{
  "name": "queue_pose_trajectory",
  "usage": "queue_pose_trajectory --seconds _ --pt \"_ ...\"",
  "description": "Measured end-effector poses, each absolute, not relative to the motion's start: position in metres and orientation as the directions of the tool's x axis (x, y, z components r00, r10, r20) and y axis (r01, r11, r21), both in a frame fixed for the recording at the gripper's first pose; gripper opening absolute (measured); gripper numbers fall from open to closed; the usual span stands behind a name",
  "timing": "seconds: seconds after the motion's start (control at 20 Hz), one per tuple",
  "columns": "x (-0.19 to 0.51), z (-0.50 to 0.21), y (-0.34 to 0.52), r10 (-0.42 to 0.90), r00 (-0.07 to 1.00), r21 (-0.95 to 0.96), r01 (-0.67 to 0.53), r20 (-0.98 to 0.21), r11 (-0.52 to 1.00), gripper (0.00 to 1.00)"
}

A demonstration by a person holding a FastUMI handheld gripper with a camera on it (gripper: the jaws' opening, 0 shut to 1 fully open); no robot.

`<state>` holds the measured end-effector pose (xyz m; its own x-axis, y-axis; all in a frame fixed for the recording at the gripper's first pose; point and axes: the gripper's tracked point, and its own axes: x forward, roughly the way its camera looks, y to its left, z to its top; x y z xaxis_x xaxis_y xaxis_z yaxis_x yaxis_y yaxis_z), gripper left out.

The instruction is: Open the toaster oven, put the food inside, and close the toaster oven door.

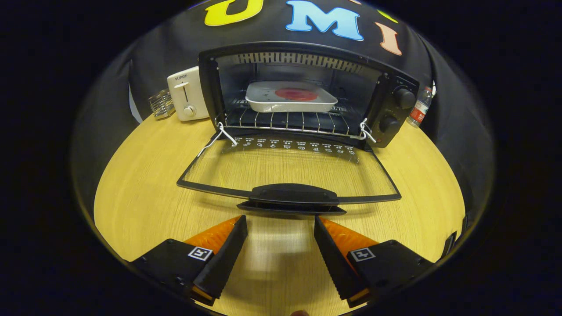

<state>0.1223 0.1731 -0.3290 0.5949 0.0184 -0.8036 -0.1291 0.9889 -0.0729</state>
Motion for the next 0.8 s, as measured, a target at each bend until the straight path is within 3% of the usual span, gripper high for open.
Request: queue_pose_trajectory --seconds 0.8 --pt "0.127 -0.279 0.175 0.022 0.695 -0.068 -0.102 -0.719 0.992 0.98"
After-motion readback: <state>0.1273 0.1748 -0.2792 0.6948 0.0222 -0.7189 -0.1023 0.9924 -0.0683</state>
